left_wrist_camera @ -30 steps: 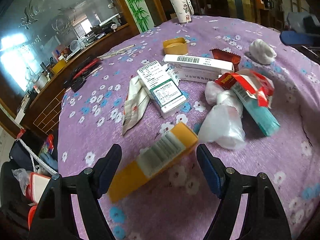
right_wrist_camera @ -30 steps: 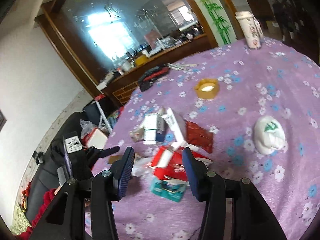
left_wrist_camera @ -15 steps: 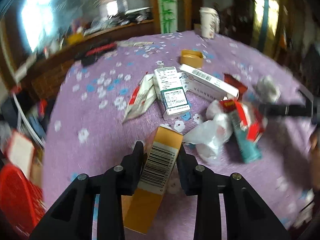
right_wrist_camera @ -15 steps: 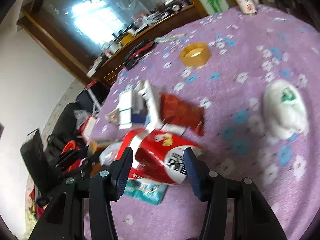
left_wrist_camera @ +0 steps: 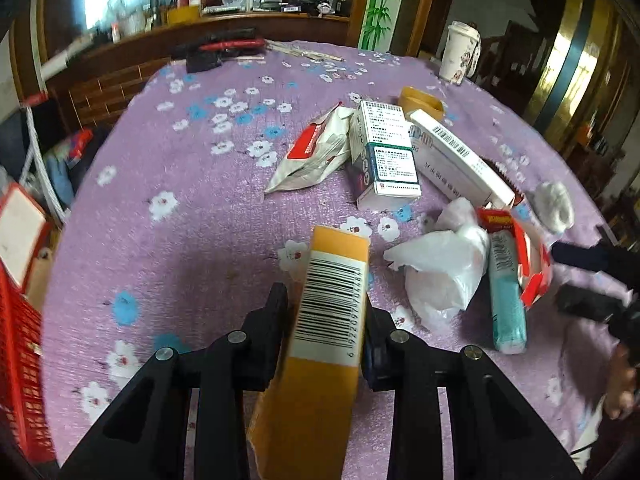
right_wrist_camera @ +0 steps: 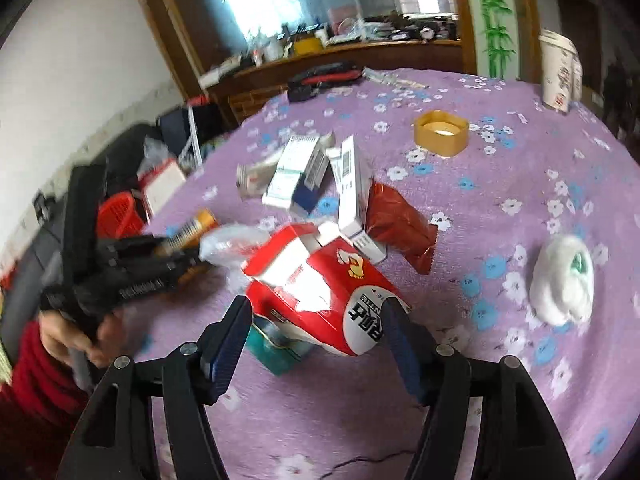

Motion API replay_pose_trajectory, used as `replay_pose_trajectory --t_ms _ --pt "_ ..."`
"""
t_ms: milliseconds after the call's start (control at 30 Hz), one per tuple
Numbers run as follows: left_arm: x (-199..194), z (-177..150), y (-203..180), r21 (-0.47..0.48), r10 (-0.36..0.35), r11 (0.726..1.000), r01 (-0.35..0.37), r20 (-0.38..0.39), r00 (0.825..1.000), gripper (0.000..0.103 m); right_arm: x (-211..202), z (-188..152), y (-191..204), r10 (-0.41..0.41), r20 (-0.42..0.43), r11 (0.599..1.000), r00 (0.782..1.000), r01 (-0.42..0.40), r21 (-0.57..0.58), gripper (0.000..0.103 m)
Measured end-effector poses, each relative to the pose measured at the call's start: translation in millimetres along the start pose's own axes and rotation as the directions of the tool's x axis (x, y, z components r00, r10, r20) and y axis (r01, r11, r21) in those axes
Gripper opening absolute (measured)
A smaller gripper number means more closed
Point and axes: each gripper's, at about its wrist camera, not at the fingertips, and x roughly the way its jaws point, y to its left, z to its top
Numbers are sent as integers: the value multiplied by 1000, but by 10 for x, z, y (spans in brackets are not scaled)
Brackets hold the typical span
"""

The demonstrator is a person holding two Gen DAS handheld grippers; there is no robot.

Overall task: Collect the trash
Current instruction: 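Grasp the red-and-white paper cup with the right tool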

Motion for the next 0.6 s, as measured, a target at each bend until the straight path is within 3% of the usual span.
replay_pose_trajectory --t_ms 100,200,267,367,433,600 --pt "21 14 53 -26 -32 999 32 -3 999 31 108 -9 62 -81 -8 993 997 80 -85 71" --pt "24 16 84 -47 -65 997 65 2 998 31 232 9 -5 -122 -3 989 993 121 -88 71" --pt "18 15 93 -57 -75 996 75 5 997 31 252 10 -79 -120 1 991 993 120 -52 51" --pt "-15 11 87 -58 -82 995 83 18 996 28 185 13 -100 -123 31 992 992 124 -33 40" --pt "-35 9 68 -49 -68 996 69 24 997 22 133 21 -93 -143 43 989 989 144 -22 37" --pt "-100 2 36 -40 -17 999 19 47 999 22 41 0 -104 -139 55 990 989 137 36 31"
